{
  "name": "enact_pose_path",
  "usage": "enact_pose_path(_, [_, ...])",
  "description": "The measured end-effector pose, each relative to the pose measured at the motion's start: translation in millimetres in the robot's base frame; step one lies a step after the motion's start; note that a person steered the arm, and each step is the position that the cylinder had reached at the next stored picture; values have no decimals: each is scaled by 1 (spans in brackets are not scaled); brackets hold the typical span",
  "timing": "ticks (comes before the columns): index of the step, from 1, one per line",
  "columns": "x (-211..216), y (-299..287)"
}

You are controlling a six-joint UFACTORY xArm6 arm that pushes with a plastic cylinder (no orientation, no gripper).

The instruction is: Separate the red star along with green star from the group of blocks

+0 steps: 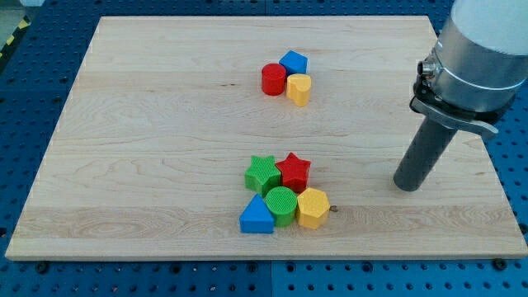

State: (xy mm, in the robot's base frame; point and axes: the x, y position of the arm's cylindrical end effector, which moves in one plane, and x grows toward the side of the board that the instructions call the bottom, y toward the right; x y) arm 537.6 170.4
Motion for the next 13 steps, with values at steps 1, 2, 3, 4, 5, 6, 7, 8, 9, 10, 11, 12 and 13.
enact_pose_path(1, [0, -26])
enact_pose_path(2, [-6, -39])
enact_pose_path(3, [-6, -39])
enact_pose_path(4, [-3, -39])
enact_pose_path(5, [-3, -39])
enact_pose_path(6, [-2, -40])
enact_pose_path(7, [0, -42])
enact_pose_path(8, [1, -60])
enact_pose_path(9, [1, -84])
enact_pose_path(10, [5, -109])
enact_pose_path(11, [9, -137])
enact_pose_path(12, [9, -169])
enact_pose_path(13, [9, -179])
